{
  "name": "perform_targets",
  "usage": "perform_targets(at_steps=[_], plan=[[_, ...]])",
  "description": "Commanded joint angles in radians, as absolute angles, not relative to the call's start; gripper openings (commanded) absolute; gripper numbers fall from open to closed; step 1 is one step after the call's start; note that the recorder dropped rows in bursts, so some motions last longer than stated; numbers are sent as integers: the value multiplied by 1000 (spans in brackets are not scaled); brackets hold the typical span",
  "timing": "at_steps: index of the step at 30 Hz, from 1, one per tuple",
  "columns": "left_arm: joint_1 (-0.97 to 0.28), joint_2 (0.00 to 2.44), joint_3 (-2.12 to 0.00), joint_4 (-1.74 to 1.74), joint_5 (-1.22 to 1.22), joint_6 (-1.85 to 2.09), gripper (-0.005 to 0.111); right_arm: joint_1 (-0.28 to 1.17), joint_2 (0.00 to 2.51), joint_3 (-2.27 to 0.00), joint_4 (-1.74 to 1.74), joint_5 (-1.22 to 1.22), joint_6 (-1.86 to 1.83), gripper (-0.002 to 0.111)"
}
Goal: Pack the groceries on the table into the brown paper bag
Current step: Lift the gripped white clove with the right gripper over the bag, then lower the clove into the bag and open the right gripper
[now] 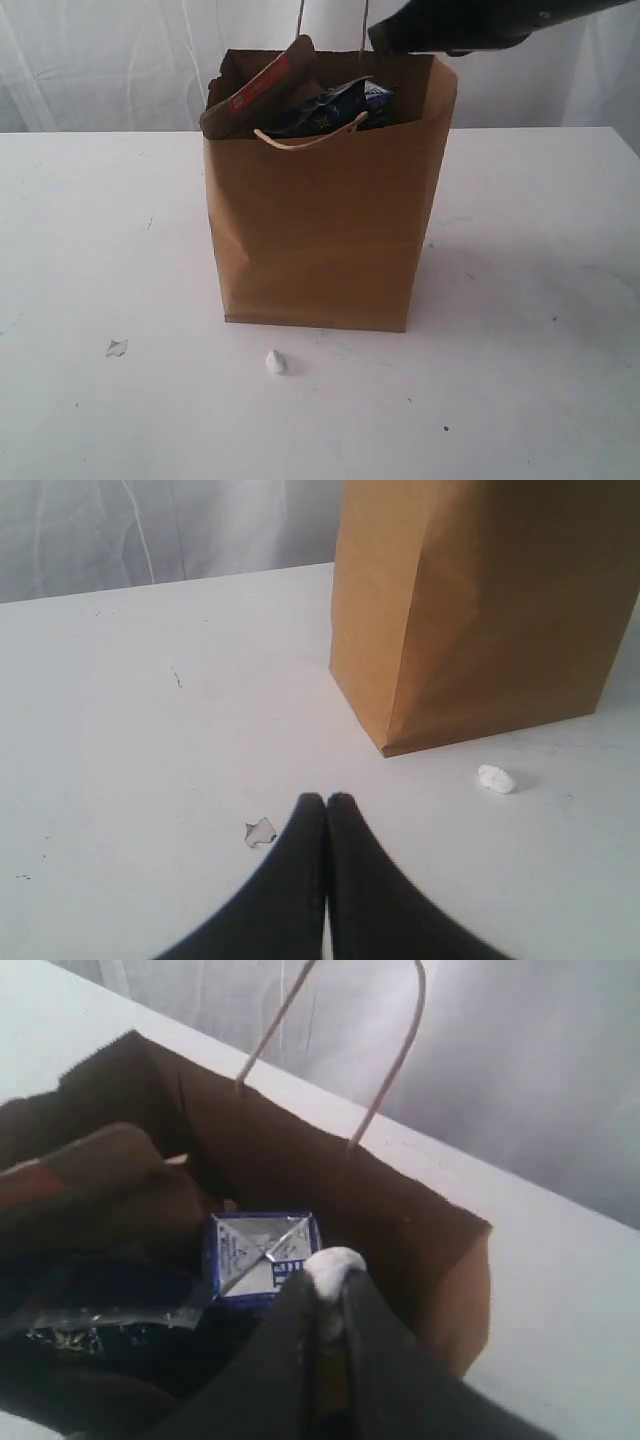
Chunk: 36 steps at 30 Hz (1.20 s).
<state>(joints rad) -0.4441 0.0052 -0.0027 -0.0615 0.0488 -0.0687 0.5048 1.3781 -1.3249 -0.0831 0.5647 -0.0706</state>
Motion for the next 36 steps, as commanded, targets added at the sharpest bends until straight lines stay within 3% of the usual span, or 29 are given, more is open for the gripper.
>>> perform_targets(at_steps=[1,7,9,12,15,24,36], plan=[[-441,0,0,-72,46,-69,0,478,1442,-1352,-98,584,-54,0],[-441,0,0,-72,46,-69,0,428,1485,-1366,-104,580,-16,1],[-441,0,0,-72,46,-69,0,428,1491,-1366,-104,578,-18,11],[-441,0,0,-72,46,-69,0,428,1497,-1366,-104,548,-20,35],[-441,0,0,-72,46,-69,0,428,1497,-1366,-104,529,-22,44],[-441,0,0,-72,46,-69,0,458,1344,-1331,-107,628,-99,46],[-441,0,0,-72,46,-69,0,647,1068,-1155,-105,1107,-291,46]])
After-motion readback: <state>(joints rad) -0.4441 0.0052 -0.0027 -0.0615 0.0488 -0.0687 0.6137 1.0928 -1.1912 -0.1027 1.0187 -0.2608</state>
